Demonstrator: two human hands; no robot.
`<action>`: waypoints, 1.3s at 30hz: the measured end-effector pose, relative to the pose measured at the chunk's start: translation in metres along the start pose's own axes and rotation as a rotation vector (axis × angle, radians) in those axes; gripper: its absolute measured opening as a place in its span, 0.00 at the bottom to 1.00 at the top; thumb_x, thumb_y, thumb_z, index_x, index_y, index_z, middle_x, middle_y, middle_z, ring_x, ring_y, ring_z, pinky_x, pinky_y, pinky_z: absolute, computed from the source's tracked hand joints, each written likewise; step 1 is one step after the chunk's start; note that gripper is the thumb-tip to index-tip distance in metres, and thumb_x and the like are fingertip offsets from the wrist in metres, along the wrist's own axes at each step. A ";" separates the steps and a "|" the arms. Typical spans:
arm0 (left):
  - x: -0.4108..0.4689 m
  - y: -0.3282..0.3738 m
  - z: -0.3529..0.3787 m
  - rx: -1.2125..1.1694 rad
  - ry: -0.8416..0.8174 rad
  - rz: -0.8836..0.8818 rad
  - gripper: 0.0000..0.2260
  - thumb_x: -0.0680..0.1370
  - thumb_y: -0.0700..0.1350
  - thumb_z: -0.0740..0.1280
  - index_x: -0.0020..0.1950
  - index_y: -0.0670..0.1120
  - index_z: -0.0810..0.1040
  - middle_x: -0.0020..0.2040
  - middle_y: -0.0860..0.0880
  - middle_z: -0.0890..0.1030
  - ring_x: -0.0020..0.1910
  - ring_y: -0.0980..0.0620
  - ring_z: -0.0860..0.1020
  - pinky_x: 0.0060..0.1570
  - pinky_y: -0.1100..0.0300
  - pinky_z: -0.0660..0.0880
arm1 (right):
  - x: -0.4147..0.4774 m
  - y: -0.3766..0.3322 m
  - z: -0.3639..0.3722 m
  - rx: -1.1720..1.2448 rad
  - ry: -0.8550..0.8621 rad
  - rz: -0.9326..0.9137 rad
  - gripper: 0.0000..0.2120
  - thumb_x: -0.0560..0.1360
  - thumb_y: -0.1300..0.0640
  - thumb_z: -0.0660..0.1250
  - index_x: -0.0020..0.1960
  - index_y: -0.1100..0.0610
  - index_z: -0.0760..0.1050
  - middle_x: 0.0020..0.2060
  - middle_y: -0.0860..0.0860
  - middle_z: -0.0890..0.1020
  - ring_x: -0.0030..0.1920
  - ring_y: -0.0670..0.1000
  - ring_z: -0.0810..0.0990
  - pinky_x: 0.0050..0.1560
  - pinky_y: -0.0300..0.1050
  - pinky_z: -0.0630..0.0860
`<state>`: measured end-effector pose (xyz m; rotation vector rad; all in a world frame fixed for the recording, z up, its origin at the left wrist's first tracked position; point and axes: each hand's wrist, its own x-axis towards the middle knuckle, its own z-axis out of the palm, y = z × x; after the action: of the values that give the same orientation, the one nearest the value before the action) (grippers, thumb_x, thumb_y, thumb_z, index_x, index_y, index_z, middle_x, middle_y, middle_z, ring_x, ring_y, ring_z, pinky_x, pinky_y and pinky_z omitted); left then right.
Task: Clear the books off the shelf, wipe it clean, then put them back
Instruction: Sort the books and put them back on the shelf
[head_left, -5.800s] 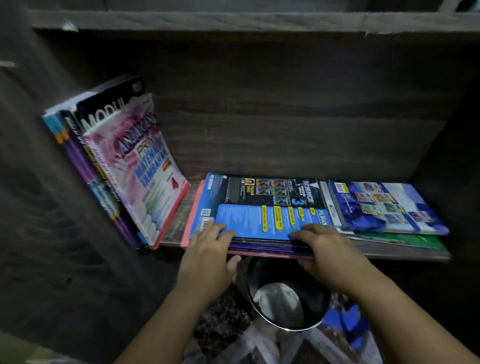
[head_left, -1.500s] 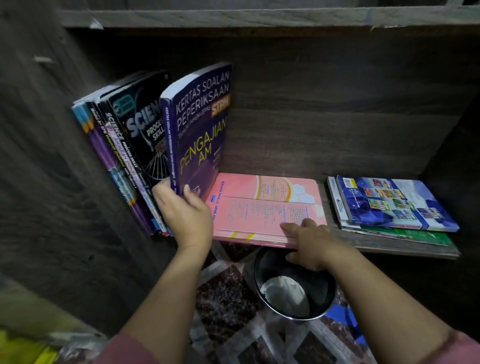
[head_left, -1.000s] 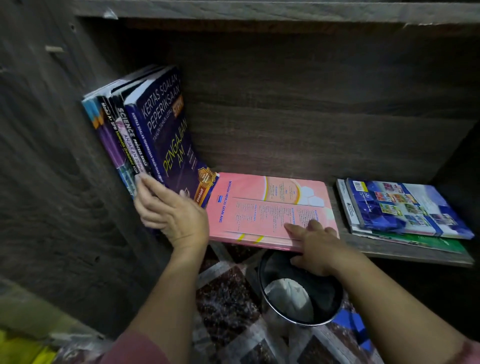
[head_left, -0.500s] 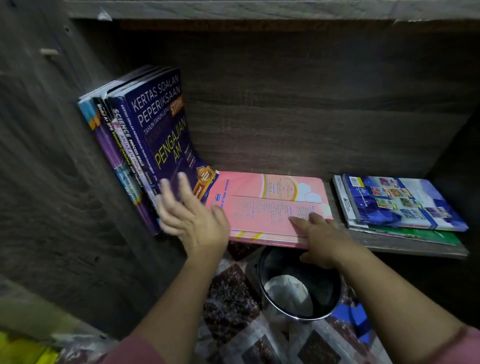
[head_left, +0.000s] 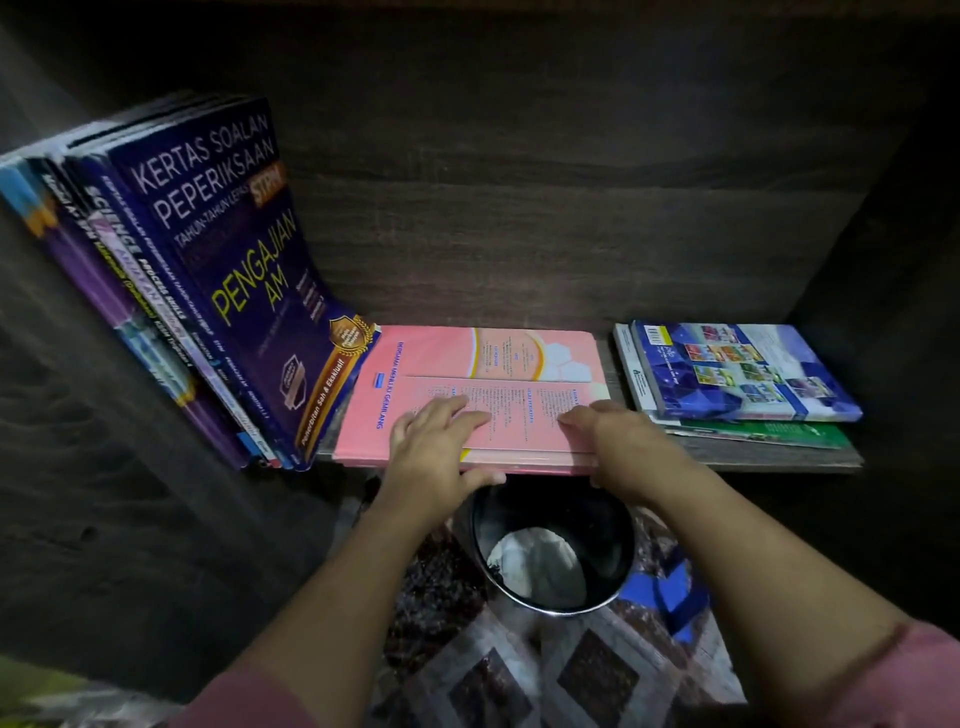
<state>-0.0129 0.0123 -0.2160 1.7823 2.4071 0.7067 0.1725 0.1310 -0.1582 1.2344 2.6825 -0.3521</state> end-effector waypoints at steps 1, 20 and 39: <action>0.002 0.000 0.000 -0.006 -0.010 0.000 0.33 0.70 0.63 0.71 0.72 0.55 0.69 0.74 0.53 0.64 0.74 0.53 0.58 0.73 0.52 0.47 | -0.001 0.003 -0.003 0.014 -0.009 0.000 0.32 0.73 0.63 0.67 0.74 0.45 0.64 0.69 0.54 0.69 0.66 0.59 0.71 0.67 0.50 0.69; 0.001 0.002 -0.011 -0.188 0.052 0.074 0.31 0.66 0.66 0.67 0.64 0.51 0.77 0.63 0.55 0.77 0.65 0.55 0.71 0.73 0.45 0.58 | -0.020 0.025 -0.011 0.066 0.063 -0.001 0.29 0.75 0.53 0.70 0.73 0.49 0.63 0.66 0.55 0.71 0.62 0.58 0.74 0.60 0.51 0.74; 0.006 0.041 -0.030 -0.189 0.482 -0.029 0.31 0.69 0.33 0.59 0.72 0.49 0.71 0.67 0.45 0.76 0.66 0.44 0.74 0.65 0.43 0.70 | -0.034 -0.016 -0.042 0.674 0.840 -0.228 0.30 0.76 0.61 0.65 0.74 0.44 0.61 0.64 0.54 0.76 0.60 0.53 0.77 0.60 0.50 0.74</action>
<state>0.0126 0.0172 -0.1716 1.6456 2.5153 1.4504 0.1798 0.1081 -0.1070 1.4731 3.6109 -1.0412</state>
